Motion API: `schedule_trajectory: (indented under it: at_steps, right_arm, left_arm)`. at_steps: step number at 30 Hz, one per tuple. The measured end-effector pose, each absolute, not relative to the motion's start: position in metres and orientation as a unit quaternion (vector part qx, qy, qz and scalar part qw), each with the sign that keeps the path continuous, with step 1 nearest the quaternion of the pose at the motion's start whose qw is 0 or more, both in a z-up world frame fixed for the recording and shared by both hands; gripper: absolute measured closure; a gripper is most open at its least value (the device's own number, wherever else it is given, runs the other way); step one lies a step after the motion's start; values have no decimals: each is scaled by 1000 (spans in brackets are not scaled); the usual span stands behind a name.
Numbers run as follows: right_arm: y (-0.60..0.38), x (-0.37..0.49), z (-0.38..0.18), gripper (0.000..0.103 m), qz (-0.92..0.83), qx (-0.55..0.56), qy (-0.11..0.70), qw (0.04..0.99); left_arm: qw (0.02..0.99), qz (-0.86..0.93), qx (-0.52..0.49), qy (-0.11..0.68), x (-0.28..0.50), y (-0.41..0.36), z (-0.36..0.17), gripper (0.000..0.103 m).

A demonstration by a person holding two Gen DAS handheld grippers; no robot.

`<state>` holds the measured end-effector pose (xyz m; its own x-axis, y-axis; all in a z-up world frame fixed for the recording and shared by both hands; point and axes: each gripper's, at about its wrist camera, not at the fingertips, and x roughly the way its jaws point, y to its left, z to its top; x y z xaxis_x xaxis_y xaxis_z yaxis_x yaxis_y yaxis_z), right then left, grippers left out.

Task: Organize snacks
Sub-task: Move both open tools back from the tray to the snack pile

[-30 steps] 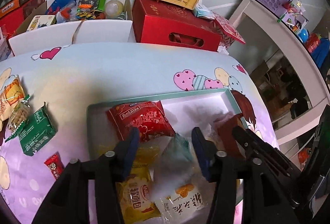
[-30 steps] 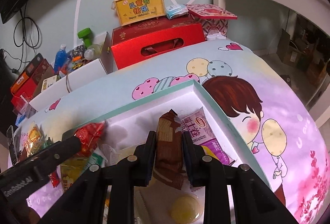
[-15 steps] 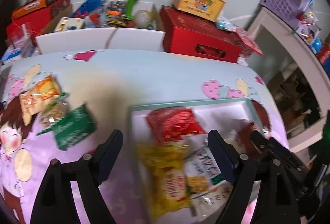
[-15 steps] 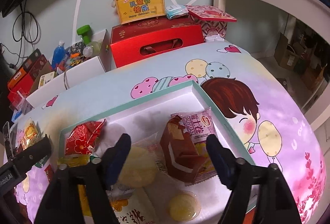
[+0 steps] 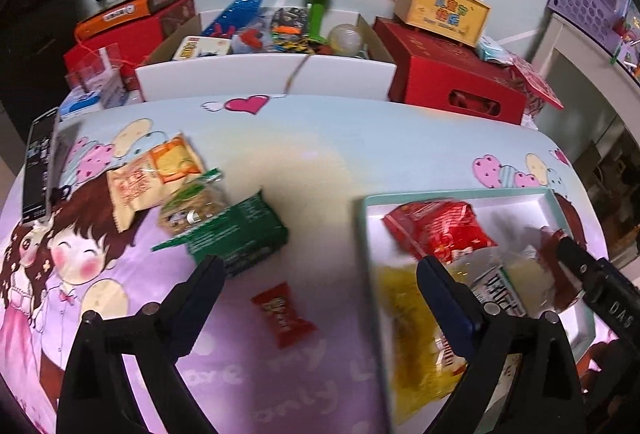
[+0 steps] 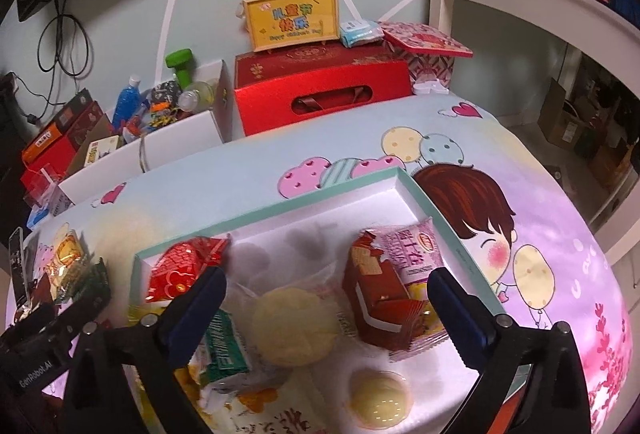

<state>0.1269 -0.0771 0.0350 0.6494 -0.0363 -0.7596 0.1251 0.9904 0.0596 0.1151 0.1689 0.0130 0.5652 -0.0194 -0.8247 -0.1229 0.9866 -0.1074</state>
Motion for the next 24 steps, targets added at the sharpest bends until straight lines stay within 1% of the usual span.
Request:
schedule_trajectory:
  at_steps: [8,13,24]
  right_arm:
    - [-44,120,50,1,-10,40,387,921]
    - [-18,115,54,1,16,25,376,926]
    - [49,106,40,1,105,-3,392,914]
  left_arm:
    - [886,68,-92,449,94,203,16,6]
    - [882,79,-107,452,83,227,11,6]
    - [862,142,-148,463,67,291,2,6]
